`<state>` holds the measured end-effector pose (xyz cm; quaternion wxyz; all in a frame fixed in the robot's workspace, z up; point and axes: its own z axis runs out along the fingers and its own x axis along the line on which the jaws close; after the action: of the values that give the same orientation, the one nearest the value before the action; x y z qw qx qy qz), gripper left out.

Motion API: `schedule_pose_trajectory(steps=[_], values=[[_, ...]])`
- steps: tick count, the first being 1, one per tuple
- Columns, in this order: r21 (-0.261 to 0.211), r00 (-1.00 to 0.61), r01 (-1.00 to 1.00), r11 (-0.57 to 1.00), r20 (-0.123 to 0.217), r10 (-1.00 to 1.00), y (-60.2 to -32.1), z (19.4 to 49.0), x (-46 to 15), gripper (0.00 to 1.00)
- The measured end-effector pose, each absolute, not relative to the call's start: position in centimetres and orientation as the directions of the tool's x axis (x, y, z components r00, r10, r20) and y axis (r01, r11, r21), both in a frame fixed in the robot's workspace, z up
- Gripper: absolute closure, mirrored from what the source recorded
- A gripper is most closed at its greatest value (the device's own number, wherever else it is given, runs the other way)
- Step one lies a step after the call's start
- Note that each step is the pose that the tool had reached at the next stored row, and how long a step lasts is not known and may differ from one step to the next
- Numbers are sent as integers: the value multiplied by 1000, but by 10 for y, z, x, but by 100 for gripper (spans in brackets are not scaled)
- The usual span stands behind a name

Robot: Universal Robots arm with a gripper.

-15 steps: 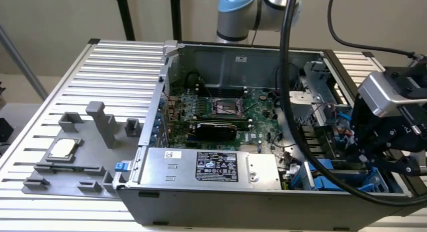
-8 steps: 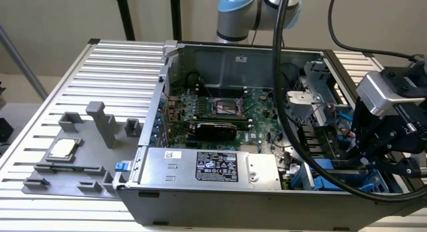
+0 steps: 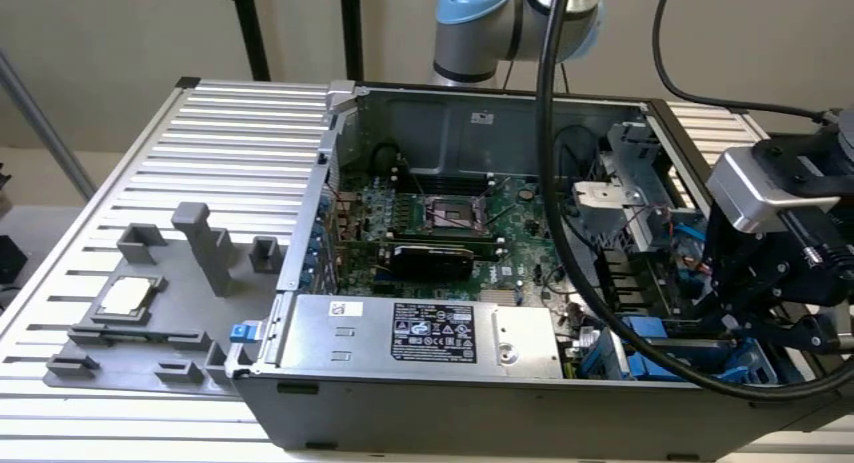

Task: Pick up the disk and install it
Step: 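Insert the first disk wire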

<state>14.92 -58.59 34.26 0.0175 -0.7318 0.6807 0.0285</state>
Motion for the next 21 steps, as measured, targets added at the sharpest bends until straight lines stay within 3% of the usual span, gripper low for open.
schedule_pose_trajectory(steps=[21], values=[[3,41,-999,-41,-53,-998,-580,339,146,100]])
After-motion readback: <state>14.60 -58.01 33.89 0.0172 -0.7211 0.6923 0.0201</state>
